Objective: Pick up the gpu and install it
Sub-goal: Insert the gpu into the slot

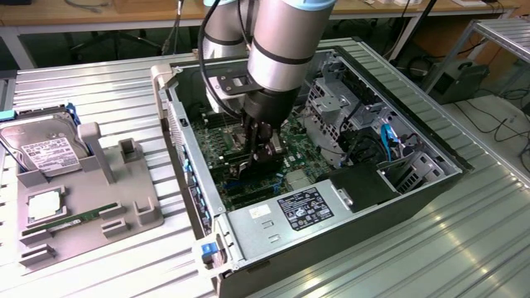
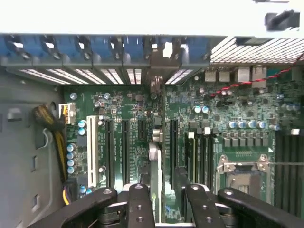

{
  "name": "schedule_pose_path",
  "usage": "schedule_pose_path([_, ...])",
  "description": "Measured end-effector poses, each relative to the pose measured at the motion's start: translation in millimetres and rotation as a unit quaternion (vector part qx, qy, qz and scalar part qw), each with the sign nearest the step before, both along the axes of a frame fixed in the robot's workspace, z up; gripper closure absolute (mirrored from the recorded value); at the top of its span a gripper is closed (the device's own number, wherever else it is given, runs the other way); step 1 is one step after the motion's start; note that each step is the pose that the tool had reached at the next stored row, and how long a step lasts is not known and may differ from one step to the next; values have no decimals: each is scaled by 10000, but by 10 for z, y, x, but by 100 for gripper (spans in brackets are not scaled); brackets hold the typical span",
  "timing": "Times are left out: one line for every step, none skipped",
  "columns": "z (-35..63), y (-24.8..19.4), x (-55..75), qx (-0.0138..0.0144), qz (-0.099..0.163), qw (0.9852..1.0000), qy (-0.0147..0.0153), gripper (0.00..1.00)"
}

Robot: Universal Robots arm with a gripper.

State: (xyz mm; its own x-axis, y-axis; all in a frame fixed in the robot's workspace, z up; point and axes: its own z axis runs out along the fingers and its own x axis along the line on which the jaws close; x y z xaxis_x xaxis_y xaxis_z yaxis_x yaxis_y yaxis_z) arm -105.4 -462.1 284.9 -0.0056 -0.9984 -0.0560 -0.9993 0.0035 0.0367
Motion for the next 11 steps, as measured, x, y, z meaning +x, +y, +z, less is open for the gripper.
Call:
schedule_pose_path([0,1,-10,1,0,10000,-1,68])
schedule_pose_path([0,1,-18,1,0,10000,0,75])
schedule_pose_path([0,2,-21,1,0,10000,0,75])
schedule_pose_path([1,1,-21,0,1,10000,0,81])
schedule_pose_path([1,1,-21,0,1,10000,0,81])
schedule_pose_path([1,1,-22,0,1,10000,0,87])
schedule_pose_path([1,1,-22,0,0,10000,0,89])
schedule_pose_path([1,1,-22,0,0,10000,0,89])
schedule_pose_path([1,1,-22,0,0,10000,0,89])
schedule_pose_path([1,1,-22,0,0,10000,0,89])
schedule_pose_path([1,1,-22,0,0,10000,0,89])
